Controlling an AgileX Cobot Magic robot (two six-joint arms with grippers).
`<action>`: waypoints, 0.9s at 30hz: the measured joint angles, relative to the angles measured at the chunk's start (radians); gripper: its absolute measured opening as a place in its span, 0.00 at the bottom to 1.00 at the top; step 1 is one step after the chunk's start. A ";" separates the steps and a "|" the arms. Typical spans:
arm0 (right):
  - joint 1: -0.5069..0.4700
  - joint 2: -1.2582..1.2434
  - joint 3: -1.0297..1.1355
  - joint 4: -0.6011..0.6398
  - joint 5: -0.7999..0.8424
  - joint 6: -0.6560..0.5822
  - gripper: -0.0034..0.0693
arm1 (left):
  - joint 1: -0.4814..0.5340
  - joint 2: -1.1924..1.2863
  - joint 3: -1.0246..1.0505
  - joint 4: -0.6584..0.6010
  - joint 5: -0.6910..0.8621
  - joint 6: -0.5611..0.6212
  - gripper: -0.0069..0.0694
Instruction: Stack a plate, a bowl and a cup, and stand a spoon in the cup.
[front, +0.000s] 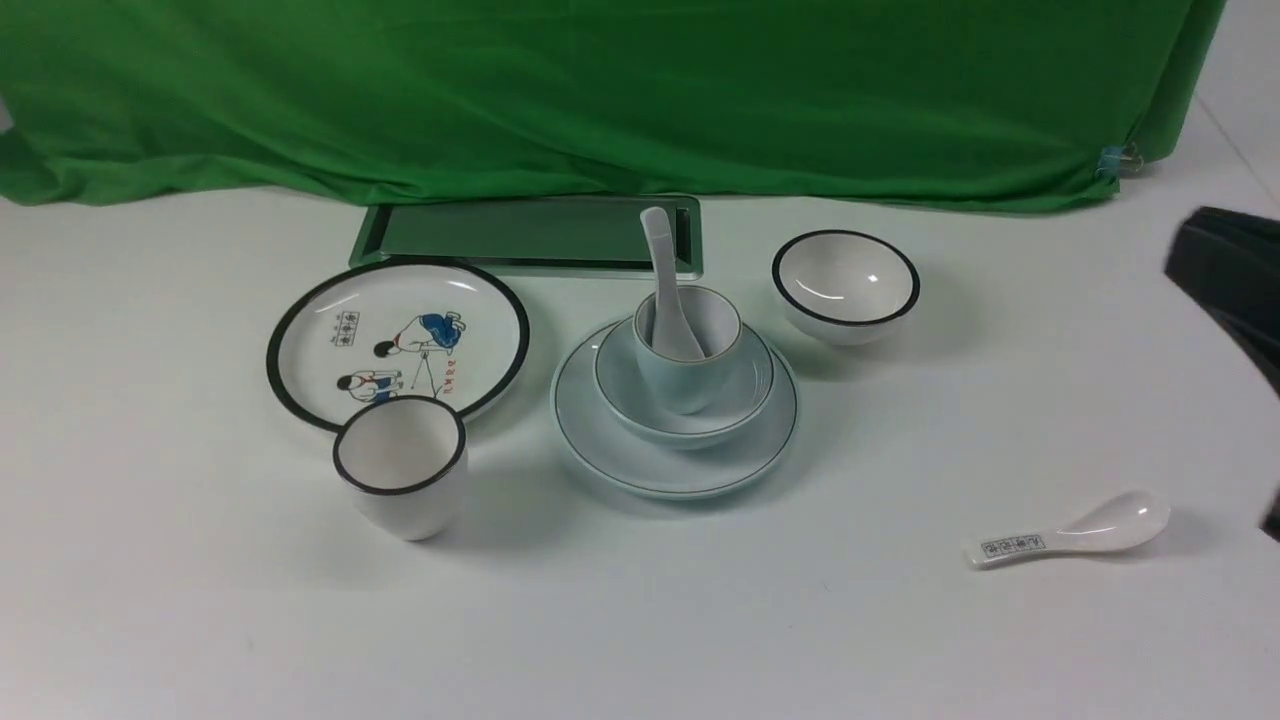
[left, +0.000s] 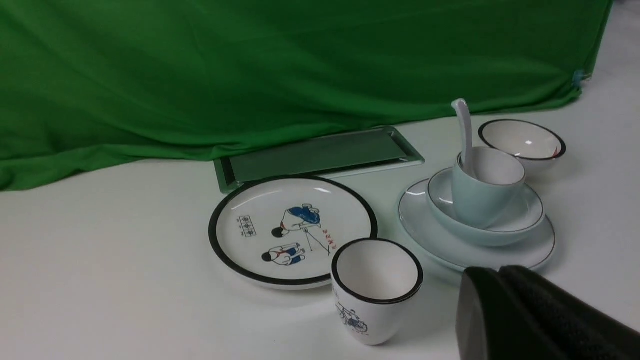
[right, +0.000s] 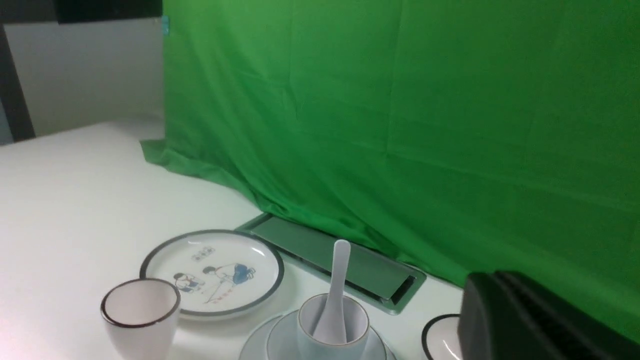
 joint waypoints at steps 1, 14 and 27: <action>0.000 -0.006 0.005 0.000 0.000 0.000 0.06 | 0.000 -0.001 0.000 0.000 0.000 0.000 0.04; 0.000 -0.122 0.035 0.000 0.040 0.000 0.09 | 0.000 -0.007 0.000 -0.001 -0.001 -0.001 0.04; 0.000 -0.125 0.039 0.002 0.040 0.000 0.12 | 0.000 -0.007 0.000 -0.001 -0.001 -0.001 0.05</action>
